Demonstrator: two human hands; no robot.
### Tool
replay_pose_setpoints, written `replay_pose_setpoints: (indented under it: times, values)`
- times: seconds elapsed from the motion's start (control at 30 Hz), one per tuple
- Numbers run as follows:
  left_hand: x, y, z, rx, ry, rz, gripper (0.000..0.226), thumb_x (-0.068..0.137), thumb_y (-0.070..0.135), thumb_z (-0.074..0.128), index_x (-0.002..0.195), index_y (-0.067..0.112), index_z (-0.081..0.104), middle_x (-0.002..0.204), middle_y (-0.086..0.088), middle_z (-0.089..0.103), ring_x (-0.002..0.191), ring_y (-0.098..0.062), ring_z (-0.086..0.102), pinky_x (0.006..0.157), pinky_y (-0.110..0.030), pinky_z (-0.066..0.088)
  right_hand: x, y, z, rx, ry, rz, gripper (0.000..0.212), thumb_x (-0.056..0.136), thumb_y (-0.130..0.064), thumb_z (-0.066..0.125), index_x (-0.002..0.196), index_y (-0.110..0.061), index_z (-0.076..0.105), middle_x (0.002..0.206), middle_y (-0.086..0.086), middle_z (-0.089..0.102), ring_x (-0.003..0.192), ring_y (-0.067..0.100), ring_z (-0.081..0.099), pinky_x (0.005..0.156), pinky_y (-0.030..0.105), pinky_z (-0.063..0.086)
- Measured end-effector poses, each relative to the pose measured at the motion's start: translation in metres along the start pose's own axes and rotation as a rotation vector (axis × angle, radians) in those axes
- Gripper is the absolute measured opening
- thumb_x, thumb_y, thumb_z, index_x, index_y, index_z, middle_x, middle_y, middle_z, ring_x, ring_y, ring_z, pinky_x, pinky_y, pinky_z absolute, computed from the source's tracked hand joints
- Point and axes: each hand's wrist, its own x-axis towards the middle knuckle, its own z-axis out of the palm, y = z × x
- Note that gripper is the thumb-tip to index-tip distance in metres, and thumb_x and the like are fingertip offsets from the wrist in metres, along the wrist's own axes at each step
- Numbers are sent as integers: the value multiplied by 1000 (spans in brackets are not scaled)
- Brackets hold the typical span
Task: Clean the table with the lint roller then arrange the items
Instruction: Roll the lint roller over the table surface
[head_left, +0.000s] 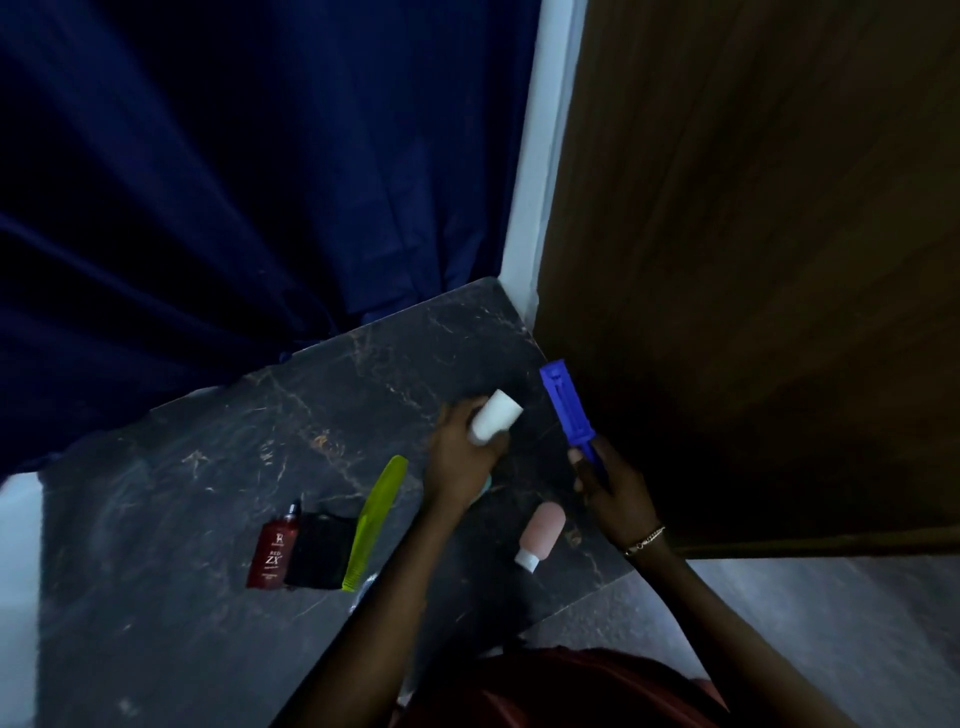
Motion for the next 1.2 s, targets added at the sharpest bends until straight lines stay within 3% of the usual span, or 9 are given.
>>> replay_pose_setpoints:
  times: [0.07, 0.13, 0.2, 0.27, 0.4, 0.63, 0.77, 0.97, 1.2]
  values:
    - [-9, -1, -22, -49, 31, 43, 51, 76, 14, 83, 122, 30, 68, 114, 6, 59, 103, -9, 64, 86, -26, 54, -2, -5, 1, -14, -24, -73, 14, 97, -51, 45, 110, -58, 48, 66, -6, 62, 64, 5, 63, 57, 14, 48]
    - [-18, -4, -44, -92, 45, 78, 53, 77, 9, 83, 124, 28, 69, 114, 8, 56, 102, -5, 64, 84, -30, 57, -4, -11, 4, -35, -99, -124, 13, 97, -55, 44, 109, -56, 50, 67, -9, 63, 65, 4, 64, 60, 16, 48]
    - [-26, -9, -62, -113, 62, 124, 56, 79, 0, 80, 128, 23, 68, 115, 5, 54, 105, -6, 64, 86, -28, 57, -4, -17, 7, -61, -175, -165, 23, 97, -54, 45, 116, -46, 55, 79, -18, 66, 75, -2, 65, 70, 16, 50]
    - [-34, -15, -78, -97, 88, 146, 59, 81, -4, 78, 132, 23, 66, 115, 7, 52, 106, -2, 62, 87, -15, 51, -4, -26, 12, -107, -251, -223, 35, 97, -54, 43, 128, -39, 53, 95, -19, 68, 87, -8, 64, 79, 11, 48]
    - [-52, -22, -105, 11, 121, 158, 65, 84, -5, 75, 134, 35, 63, 125, 9, 47, 121, -4, 53, 98, -12, 46, -4, -45, 21, -181, -377, -293, 34, 101, -40, 44, 133, -32, 54, 113, -9, 71, 101, 5, 67, 89, 24, 51]
    - [-71, -19, -142, 291, 149, 217, 60, 88, -4, 70, 135, 32, 66, 155, -5, 36, 142, -26, 39, 116, -44, 43, -8, -70, 25, -362, -440, -408, 31, 100, -35, 44, 130, -34, 51, 104, 1, 73, 88, 24, 70, 76, 36, 56]
    - [-80, -16, -154, 388, 128, 291, 53, 88, 0, 70, 133, 28, 68, 164, -16, 29, 146, -34, 37, 117, -37, 37, -13, -82, 32, -482, -389, -495, 31, 97, -40, 40, 124, -33, 51, 100, 2, 73, 84, 29, 70, 69, 34, 55]
    - [-91, -25, -168, 435, 106, 278, 53, 92, 2, 67, 138, 27, 62, 169, -12, 21, 149, -31, 32, 116, -30, 31, -23, -98, 44, -533, -356, -490, 18, 94, -36, 46, 107, -28, 55, 89, 3, 71, 79, 32, 68, 64, 34, 51]
    - [-105, -35, -185, 379, 37, 283, 59, 91, 0, 69, 142, 26, 59, 168, -9, 26, 149, -23, 34, 119, -23, 28, -46, -116, 65, -515, -332, -548, 23, 93, -32, 53, 115, -30, 60, 95, 5, 72, 79, 34, 68, 62, 34, 51]
